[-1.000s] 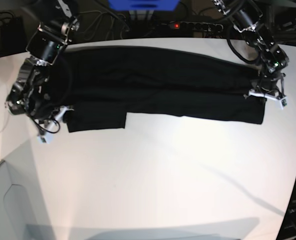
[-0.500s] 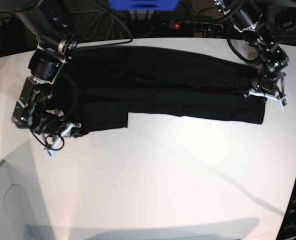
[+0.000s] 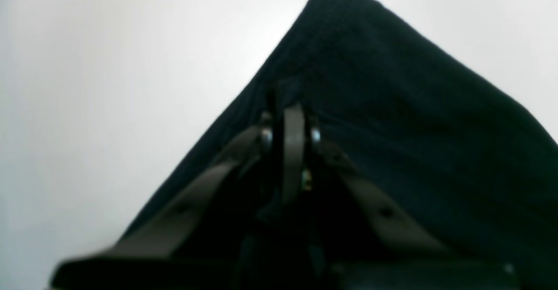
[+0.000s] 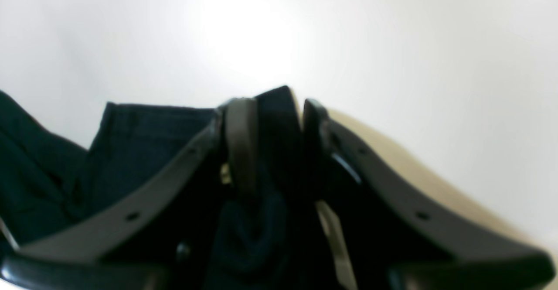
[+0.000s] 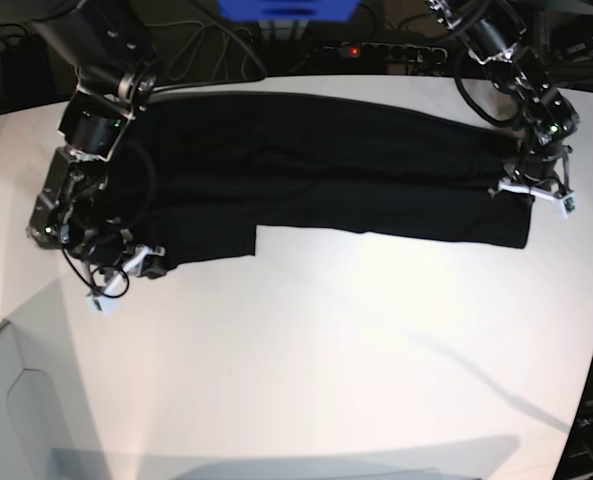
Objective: Fold the T-shirt properly
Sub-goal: 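Open the right gripper and move it to the protruding sleeve corner, then grasp the sleeve corner with the right gripper and fold it onto the shirt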
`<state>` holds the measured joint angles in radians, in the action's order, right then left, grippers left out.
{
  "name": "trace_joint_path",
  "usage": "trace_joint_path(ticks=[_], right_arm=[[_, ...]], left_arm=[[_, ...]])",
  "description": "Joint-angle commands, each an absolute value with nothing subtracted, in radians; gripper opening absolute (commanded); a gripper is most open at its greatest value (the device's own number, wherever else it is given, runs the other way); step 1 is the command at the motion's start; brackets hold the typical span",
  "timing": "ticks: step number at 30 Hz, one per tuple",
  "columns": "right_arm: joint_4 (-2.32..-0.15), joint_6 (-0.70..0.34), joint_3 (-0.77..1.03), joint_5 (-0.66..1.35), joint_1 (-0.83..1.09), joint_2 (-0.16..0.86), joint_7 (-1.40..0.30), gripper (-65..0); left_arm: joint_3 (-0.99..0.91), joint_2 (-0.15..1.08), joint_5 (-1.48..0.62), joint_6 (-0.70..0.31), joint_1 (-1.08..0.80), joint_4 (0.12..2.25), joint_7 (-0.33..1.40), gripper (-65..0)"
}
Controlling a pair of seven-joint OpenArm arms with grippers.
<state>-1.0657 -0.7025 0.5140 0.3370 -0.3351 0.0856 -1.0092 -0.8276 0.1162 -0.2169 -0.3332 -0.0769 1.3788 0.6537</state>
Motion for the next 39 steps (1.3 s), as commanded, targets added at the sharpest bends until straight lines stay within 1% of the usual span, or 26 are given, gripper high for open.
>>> trace_joint_path(ticks=[1, 6, 10, 14, 19, 28, 37, 39], right_arm=[[-1.061, -0.698, 0.512, 0.263, -0.337, 0.104, -1.046, -46.2], [-1.059, -0.698, 0.512, 0.262, -0.335, 0.113, -1.018, -46.4], [-1.059, -0.698, 0.512, 0.262, -0.321, 0.124, -0.955, -46.5], [-1.059, -0.698, 0.512, 0.265, -0.300, 0.125, -0.964, -46.5], [-1.058, -0.698, 0.507, 0.268, -0.271, 0.116, -1.017, -46.5], [-1.059, -0.698, 0.410, 0.269, -0.236, 0.094, -1.018, -46.5], [-1.059, -0.698, 0.406, 0.269, -0.236, 0.082, -1.018, -46.7], [-1.059, -0.698, 0.406, 0.269, -0.236, 0.082, -1.018, -48.3]], left_arm=[[-0.829, 0.125, -0.196, -0.320, -0.077, 1.382, 0.685, -65.0], [-0.829, 0.124, -0.196, -0.320, -0.079, 1.382, 0.685, -65.0], [-0.829, 0.120, -0.197, -0.320, -0.079, 1.382, 0.685, -65.0], [-0.829, 0.119, -0.197, -0.320, -0.079, 1.382, 0.685, -65.0], [-0.829, 0.119, -0.202, -0.320, -0.079, 1.382, 0.685, -65.0], [-0.829, 0.119, -0.202, -0.320, -0.077, 1.382, 0.685, -65.0], [-0.829, 0.119, -0.203, -0.320, -0.077, 1.382, 0.685, -65.0], [-0.829, 0.117, -0.203, -0.320, -0.077, 1.383, 0.687, -65.0]])
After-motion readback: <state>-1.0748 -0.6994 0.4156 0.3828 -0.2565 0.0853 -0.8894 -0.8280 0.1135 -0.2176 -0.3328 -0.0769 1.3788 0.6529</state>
